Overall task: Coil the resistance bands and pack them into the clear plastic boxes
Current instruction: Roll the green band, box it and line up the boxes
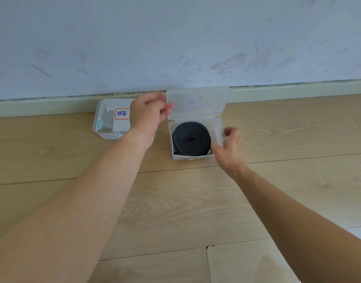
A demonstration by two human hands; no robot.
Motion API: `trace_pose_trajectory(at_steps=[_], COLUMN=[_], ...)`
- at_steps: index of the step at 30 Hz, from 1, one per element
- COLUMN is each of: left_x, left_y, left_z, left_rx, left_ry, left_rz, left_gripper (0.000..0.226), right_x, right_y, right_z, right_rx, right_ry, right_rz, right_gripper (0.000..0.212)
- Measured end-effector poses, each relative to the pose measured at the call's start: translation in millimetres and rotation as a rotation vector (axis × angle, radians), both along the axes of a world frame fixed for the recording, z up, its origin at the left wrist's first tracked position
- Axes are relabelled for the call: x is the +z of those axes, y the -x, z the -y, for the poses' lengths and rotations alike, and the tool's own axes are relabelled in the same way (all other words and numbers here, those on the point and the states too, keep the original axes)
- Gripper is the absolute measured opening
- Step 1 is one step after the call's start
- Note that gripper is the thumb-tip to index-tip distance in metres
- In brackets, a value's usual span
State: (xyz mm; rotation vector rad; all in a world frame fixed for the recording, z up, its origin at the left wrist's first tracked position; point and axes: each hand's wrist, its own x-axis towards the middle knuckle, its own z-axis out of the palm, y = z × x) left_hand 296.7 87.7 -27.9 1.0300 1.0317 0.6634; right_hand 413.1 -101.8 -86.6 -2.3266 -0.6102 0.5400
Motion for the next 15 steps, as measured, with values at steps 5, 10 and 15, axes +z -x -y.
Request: trace_pose_trajectory(at_steps=[5, 10, 15], left_x=[-8.5, -27.9, -36.3], left_y=[1.2, 23.7, 44.8], left_z=[13.1, 34.3, 51.8], left_rx=[-0.062, -0.42, -0.658], left_ry=[-0.34, -0.987, -1.258], left_rz=[-0.365, -0.697, -0.889], left_gripper=[0.051, 0.023, 0.024], right_x=[1.4, 10.7, 15.7], right_y=[12.4, 32.2, 44.9], right_z=[13.0, 21.2, 0.2], right_rx=[0.09, 0.327, 0.506], right_ry=[0.055, 0.119, 0.156], right_rz=[0.003, 0.434, 0.529], right_gripper=[0.055, 0.068, 0.029])
